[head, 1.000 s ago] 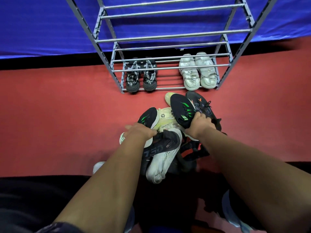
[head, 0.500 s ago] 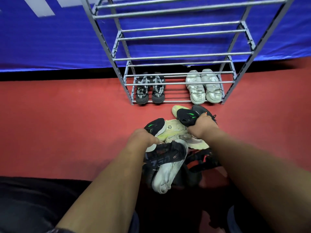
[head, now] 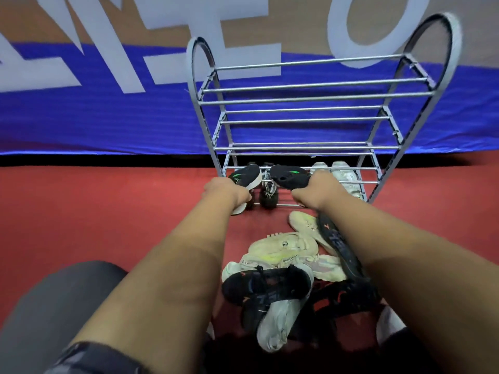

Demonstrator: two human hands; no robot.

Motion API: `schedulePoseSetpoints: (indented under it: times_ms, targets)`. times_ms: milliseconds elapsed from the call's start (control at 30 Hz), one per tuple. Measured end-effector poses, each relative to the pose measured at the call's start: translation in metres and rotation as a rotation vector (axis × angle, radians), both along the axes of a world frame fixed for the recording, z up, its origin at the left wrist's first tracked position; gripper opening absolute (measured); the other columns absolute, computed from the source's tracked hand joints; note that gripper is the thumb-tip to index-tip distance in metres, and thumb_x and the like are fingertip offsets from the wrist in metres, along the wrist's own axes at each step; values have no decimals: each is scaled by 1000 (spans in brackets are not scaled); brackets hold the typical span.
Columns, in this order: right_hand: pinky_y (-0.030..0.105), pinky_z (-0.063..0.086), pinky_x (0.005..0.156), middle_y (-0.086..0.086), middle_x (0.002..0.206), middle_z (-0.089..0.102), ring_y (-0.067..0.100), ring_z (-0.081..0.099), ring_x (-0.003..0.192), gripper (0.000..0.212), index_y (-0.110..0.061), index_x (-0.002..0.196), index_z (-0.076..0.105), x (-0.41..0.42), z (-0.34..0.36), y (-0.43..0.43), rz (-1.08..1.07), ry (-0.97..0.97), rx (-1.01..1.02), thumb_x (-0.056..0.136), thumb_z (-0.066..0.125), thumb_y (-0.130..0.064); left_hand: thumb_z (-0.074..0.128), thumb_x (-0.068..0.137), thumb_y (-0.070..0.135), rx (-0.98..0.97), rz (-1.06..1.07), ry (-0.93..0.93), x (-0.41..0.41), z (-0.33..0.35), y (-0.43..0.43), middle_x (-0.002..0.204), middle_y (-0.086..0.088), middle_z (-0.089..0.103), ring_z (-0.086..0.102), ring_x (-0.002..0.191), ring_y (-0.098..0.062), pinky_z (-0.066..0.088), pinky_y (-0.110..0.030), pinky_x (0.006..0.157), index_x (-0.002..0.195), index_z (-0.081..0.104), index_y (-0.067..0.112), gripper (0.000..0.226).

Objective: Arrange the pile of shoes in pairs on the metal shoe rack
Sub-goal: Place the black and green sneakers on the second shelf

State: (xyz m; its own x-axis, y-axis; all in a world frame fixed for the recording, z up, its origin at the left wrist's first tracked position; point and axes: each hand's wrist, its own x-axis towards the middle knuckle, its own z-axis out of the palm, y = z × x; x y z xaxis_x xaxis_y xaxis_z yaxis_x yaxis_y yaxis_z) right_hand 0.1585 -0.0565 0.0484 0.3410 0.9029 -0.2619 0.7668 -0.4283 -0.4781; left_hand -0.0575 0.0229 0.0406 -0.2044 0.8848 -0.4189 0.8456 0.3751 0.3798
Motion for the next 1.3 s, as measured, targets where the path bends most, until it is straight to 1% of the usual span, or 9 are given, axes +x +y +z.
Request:
schedulePoseSetpoints:
  times_ms: [67,267,367,433,633,833,1067,1200,1300]
  targets:
    - [25,40,51,6,69,62,26,64,67,26,-8,77,65,-3,-4,10,-68,72,75,77,75,-32,87,41,60,58,82,-41,3,-11,15,126,-12,64,67,108,-32,59,-35,86,137,63,11,110]
    - [25,41,56,14,81,64,29,64,69,46,-11,78,62,-7,-69,61,-159,165,176,55,59,-50,91,74,44,164,116,-129,22,-34,48,148,-18,41,45,136,-38,46,-40,106,150,37,0,103]
    - [33,55,63,12,88,66,30,66,76,61,-10,90,65,-2,-122,96,-216,144,161,54,58,-58,86,79,51,246,93,-84,28,-58,71,149,-21,41,42,137,-38,37,-41,115,147,35,-5,102]
    - [37,58,72,11,92,66,31,66,84,62,-12,96,66,3,-154,119,-220,154,184,56,61,-59,80,83,56,292,76,-52,31,-72,87,147,-22,44,42,136,-37,34,-41,115,145,37,-7,98]
    - [45,50,102,17,123,58,35,55,117,60,-3,124,56,-20,-121,151,-195,165,248,79,78,-37,75,88,58,307,124,-67,41,-105,129,147,-23,44,43,136,-38,39,-44,110,144,37,-7,94]
    - [44,45,104,24,131,54,41,52,123,67,1,128,51,-27,-144,185,-204,148,224,85,80,-40,75,90,54,349,117,-46,51,-123,154,148,-25,45,44,139,-39,38,-43,113,142,41,-9,89]
    - [44,39,116,23,145,47,39,43,137,103,2,155,33,-25,-168,185,-142,163,209,79,84,-45,70,92,58,374,58,-4,51,-145,163,145,-21,45,42,137,-36,37,-40,114,142,44,-10,88]
    - [37,27,123,21,160,31,35,29,150,115,-2,166,14,-17,-170,171,-33,163,193,80,81,-38,76,87,48,359,13,-39,49,-154,152,145,-17,41,40,136,-36,39,-43,113,137,43,-4,80]
    - [30,28,120,17,161,33,30,31,151,113,-4,166,16,-13,-171,164,-24,202,235,80,83,-35,82,78,38,330,-14,-81,45,-155,150,143,-14,41,39,136,-35,38,-42,114,134,44,0,78]
